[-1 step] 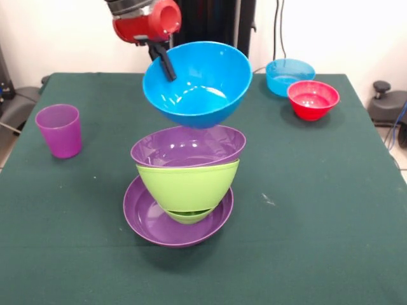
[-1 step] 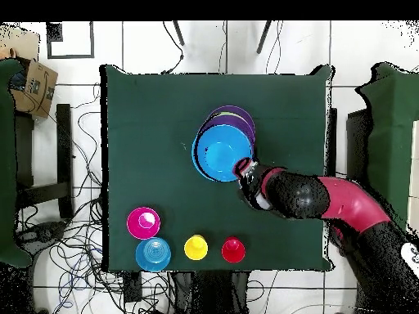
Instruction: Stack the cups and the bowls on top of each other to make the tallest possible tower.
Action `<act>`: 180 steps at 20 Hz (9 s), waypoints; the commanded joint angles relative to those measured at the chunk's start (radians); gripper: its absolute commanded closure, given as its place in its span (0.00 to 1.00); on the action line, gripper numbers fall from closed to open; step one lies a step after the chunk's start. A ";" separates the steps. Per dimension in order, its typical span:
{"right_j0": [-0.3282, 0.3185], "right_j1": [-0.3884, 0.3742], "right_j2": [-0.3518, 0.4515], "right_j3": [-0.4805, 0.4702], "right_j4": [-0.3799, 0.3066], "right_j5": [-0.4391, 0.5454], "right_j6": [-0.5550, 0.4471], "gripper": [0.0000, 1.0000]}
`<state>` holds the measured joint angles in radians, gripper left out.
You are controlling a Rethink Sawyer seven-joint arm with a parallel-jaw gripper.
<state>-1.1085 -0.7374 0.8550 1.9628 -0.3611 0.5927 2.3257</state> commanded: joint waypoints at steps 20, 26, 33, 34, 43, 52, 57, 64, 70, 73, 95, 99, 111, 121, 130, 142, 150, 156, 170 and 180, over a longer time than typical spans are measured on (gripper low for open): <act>0.282 0.133 -0.111 -0.222 -0.158 -0.009 -0.039 1.00; 0.269 0.181 -0.113 -0.240 -0.168 -0.030 -0.078 1.00; 0.197 0.165 -0.054 -0.223 -0.113 0.042 -0.135 1.00; 0.186 0.162 -0.044 -0.226 -0.104 0.060 -0.149 1.00; 0.109 0.120 0.026 -0.242 -0.033 0.219 -0.224 1.00; 0.109 0.088 0.051 -0.238 -0.028 0.258 -0.198 1.00; 0.118 0.072 0.055 -0.227 -0.033 0.252 -0.175 1.00; 0.133 0.054 0.053 -0.208 -0.034 0.239 -0.152 1.00; 0.131 0.022 0.062 -0.184 -0.015 0.249 -0.139 1.00; 0.133 0.010 0.066 -0.179 -0.003 0.252 -0.131 1.00; 0.089 -0.110 0.106 -0.205 0.119 0.414 -0.195 1.00; 0.086 -0.096 0.095 -0.236 0.103 0.438 -0.219 1.00; -0.024 0.073 0.097 -0.200 -0.009 0.312 -0.333 1.00; -0.111 0.186 0.110 -0.169 -0.145 0.231 -0.367 1.00; -0.139 0.264 0.106 -0.166 -0.240 0.166 -0.360 1.00; 0.029 0.315 0.002 -0.199 -0.387 -0.048 -0.142 1.00; 0.148 0.189 -0.053 -0.172 -0.314 -0.066 -0.025 1.00; 0.199 0.162 -0.068 -0.200 -0.259 -0.043 -0.029 1.00; 0.257 0.065 -0.095 -0.170 -0.133 -0.015 -0.042 1.00; 0.223 0.072 -0.092 -0.159 -0.114 -0.015 -0.099 1.00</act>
<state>-0.8920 -0.6705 0.8117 1.7628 -0.4983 0.5508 2.2384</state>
